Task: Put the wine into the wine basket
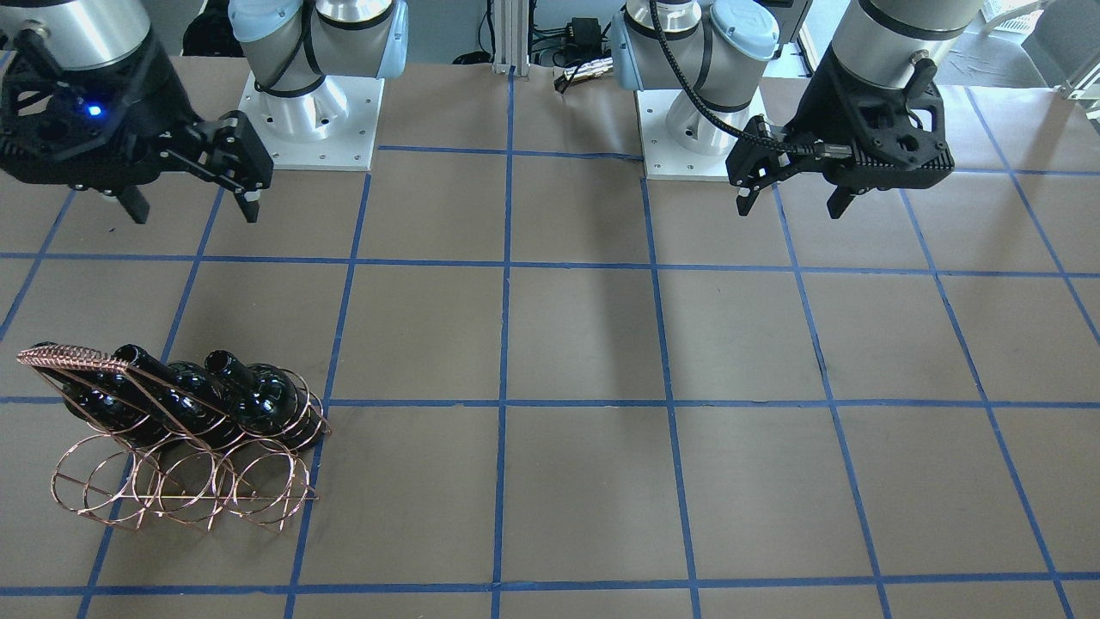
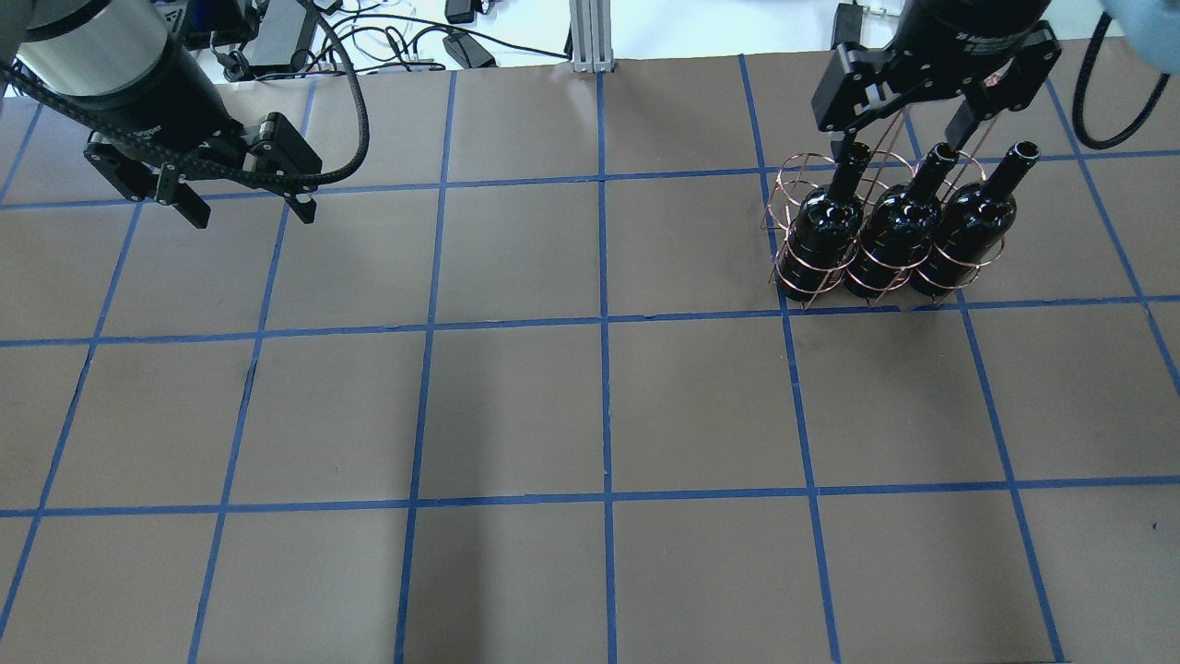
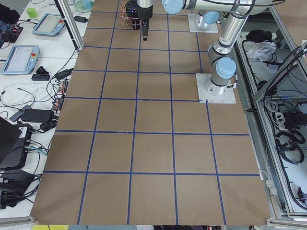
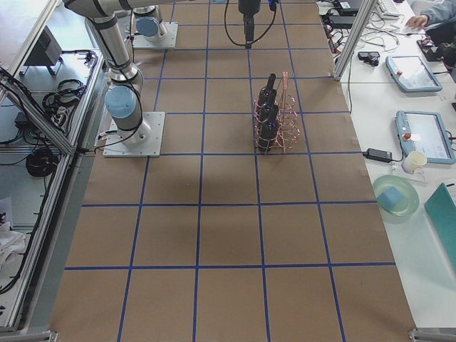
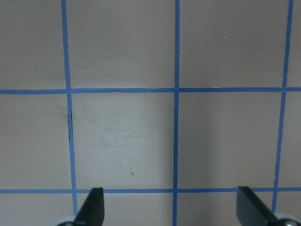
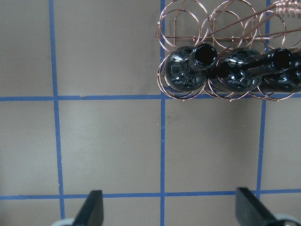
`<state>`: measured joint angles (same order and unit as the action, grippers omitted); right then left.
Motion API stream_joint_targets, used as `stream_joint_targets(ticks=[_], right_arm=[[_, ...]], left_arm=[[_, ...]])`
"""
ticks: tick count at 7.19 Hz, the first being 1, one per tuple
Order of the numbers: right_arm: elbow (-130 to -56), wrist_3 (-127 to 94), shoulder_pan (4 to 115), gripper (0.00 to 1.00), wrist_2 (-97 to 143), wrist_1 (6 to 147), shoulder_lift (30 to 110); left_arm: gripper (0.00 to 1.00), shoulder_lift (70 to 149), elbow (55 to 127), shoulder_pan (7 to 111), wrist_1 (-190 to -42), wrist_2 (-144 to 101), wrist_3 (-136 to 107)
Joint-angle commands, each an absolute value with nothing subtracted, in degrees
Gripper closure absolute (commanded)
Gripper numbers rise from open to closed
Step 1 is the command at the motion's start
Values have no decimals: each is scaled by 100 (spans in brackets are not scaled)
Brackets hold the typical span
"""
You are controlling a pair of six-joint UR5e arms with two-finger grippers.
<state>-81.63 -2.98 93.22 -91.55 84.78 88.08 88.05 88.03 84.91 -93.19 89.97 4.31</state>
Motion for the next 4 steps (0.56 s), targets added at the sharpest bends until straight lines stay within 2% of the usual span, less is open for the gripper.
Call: stream_joint_targets(ticks=[1, 4], right_arm=[[-8191, -272, 9343, 1, -9149, 8464, 8789], [-8429, -369, 9308, 2, -9149, 8543, 8938]], left_arm=[[0, 8807, 8807, 8473, -9325, 8991, 431], [0, 8815, 8798, 8446, -9325, 8991, 431]])
